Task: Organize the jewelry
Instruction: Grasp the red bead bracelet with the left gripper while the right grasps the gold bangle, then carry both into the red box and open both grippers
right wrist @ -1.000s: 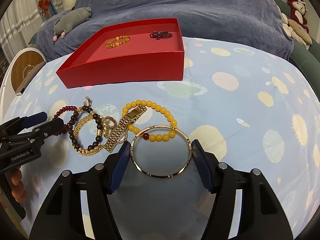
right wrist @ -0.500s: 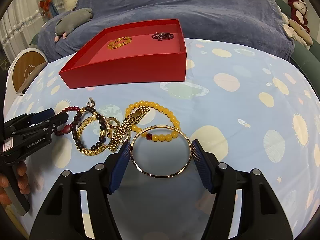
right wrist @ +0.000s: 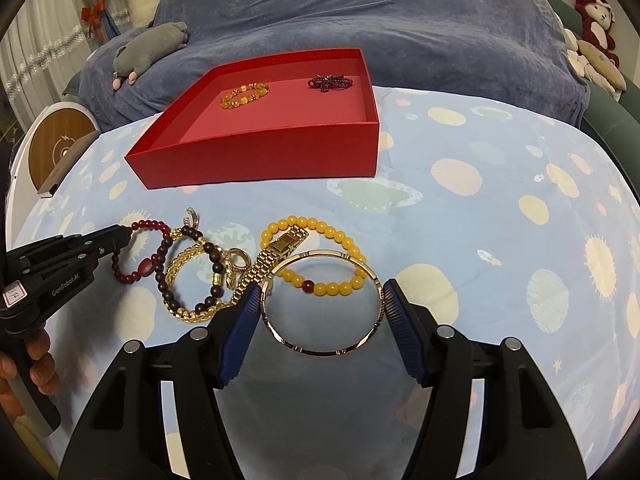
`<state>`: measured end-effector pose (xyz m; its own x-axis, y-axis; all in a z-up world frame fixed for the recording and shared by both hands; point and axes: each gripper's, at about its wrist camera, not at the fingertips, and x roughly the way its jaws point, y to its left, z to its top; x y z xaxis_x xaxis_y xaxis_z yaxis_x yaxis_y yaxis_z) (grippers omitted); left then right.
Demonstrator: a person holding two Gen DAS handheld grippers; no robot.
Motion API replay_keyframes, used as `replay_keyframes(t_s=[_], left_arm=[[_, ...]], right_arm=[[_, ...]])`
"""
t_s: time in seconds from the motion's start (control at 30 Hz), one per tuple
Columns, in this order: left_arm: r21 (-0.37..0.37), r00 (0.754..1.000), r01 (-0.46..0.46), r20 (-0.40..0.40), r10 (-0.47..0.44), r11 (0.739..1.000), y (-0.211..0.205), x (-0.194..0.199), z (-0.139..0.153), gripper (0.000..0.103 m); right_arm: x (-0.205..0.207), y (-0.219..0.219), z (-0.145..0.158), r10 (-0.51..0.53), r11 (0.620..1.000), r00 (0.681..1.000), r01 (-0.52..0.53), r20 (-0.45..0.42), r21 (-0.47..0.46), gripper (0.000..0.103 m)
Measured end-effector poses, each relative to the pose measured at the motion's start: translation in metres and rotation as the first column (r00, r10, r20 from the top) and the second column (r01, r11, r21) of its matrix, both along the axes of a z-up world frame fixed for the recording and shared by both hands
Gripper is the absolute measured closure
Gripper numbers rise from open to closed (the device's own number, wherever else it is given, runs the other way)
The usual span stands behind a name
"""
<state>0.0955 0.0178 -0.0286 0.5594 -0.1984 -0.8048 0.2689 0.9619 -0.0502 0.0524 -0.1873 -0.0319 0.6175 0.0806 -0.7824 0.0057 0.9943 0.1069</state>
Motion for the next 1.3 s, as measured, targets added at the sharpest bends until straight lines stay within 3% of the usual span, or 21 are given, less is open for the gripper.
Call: replay_keyframes(t_s=[0.4,0.63,0.7,0.97,1.3], left_arm=[[-0.125,0.998,0.036,0.064,-0.028,0.991,0.001,-0.003,0.066,0.097],[-0.167,0.992,0.039,0.121,-0.019,0.985,-0.002,0.035,0.112,0.097],[-0.149,0.989,0.034,0.149,-0.011,0.988,-0.007,0.051,0.119,0.097],[-0.147,0.990,-0.003,0.139,0.023,0.989,-0.025,0.124,0.104,0.097],[-0.103,0.997,-0.013,0.073,0.020,0.995,-0.044,0.169,0.058,0.097]], right_arm=[[0.013,0.007,0.052,0.017,0.999,0.995,-0.019,0.095,0.027,0.043],[0.062,0.006,0.090,0.036,0.999,0.988,-0.041,0.152,0.033,0.043],[0.081,0.007,0.095,0.041,0.999,0.986,-0.045,0.161,0.025,0.043],[0.155,0.001,0.076,0.019,0.999,0.993,-0.024,0.116,0.044,0.043],[0.208,-0.010,0.030,-0.015,0.999,1.000,0.014,0.020,0.052,0.043]])
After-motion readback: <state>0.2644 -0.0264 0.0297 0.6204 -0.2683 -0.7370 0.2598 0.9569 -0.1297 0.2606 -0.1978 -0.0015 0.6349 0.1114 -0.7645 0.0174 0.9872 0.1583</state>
